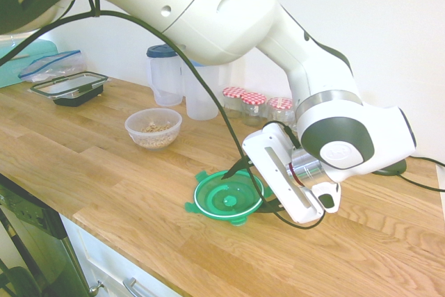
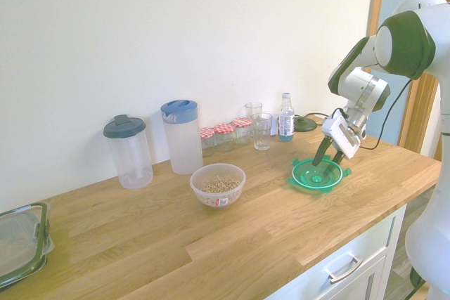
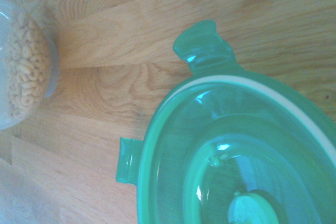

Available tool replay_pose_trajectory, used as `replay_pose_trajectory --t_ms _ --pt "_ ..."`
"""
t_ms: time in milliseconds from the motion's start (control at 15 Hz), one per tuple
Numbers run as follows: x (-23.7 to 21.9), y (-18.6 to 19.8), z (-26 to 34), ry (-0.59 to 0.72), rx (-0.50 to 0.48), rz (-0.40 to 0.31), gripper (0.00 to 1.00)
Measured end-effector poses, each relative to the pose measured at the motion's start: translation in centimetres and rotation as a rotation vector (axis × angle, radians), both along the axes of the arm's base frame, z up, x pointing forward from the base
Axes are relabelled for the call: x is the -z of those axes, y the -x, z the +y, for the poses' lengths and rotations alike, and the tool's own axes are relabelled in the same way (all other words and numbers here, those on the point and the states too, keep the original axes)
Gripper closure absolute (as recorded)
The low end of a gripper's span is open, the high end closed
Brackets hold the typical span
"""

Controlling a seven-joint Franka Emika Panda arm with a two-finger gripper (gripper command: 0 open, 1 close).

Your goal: Cover the lid of food container

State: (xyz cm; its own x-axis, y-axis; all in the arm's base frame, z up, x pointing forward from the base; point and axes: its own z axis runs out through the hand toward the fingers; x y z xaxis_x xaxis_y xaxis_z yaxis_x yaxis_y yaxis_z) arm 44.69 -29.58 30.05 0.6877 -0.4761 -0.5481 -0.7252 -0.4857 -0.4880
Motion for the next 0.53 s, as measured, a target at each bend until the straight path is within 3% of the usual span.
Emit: replay_pose_trajectory --t_ms 533 --pt "1.2 0.3 -0.4 0.001 0.029 0.019 1.0"
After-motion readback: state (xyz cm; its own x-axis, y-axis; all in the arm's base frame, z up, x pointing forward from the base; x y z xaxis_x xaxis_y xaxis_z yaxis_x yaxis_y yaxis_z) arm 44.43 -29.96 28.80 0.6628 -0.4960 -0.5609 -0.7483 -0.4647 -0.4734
